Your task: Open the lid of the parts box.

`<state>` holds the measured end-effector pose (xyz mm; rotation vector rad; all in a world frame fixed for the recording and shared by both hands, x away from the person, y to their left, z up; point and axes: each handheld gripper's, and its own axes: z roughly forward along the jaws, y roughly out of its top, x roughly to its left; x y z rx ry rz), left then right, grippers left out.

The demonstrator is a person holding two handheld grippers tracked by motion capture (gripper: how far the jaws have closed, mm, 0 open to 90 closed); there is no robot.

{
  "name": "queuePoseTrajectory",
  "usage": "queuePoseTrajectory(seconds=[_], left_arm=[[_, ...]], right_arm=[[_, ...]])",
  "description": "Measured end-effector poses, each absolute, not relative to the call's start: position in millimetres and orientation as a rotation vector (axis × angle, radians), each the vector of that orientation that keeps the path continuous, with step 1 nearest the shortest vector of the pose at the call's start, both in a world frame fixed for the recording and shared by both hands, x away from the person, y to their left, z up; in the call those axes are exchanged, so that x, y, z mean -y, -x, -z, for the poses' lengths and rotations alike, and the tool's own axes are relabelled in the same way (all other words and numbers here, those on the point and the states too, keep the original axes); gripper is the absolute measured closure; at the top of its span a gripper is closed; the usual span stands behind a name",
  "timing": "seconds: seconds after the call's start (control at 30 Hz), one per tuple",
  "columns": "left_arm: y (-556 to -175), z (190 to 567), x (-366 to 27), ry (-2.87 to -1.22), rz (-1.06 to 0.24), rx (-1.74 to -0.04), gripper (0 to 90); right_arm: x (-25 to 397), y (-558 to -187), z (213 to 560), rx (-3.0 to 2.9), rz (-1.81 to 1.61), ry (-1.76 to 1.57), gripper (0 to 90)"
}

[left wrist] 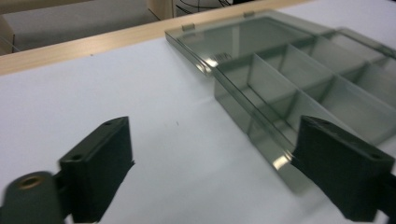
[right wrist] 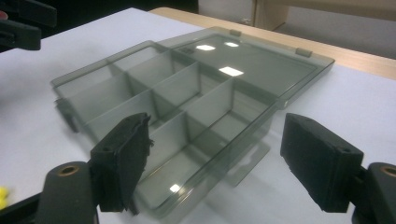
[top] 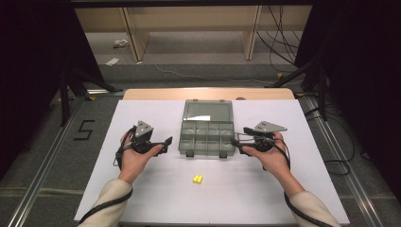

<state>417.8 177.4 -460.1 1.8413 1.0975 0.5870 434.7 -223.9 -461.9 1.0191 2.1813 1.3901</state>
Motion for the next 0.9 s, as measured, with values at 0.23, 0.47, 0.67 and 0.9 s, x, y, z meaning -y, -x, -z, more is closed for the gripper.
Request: queuePoseTrajectory(seconds=[0.23, 0.47, 0.67, 0.9], left_arm=[[-382, 463, -175, -1.892, -0.562, -1.035, 3.8], [-353, 468, -170, -1.944, -0.543, -0.988, 0.0], [-337, 472, -167, -1.982, -0.551, -0.958, 0.0], [-336, 472, -167, -1.999, -0.563, -0.939, 0.0]], right_arm=[[221, -408, 464, -2.221, -1.407, -0.959, 23.6], [214, -379, 468, -2.282, -1.431, -0.899, 23.3], [208, -365, 473, -2.321, -1.441, -0.881, 23.3], [202, -361, 471, -2.327, -1.45, -0.852, 23.6]])
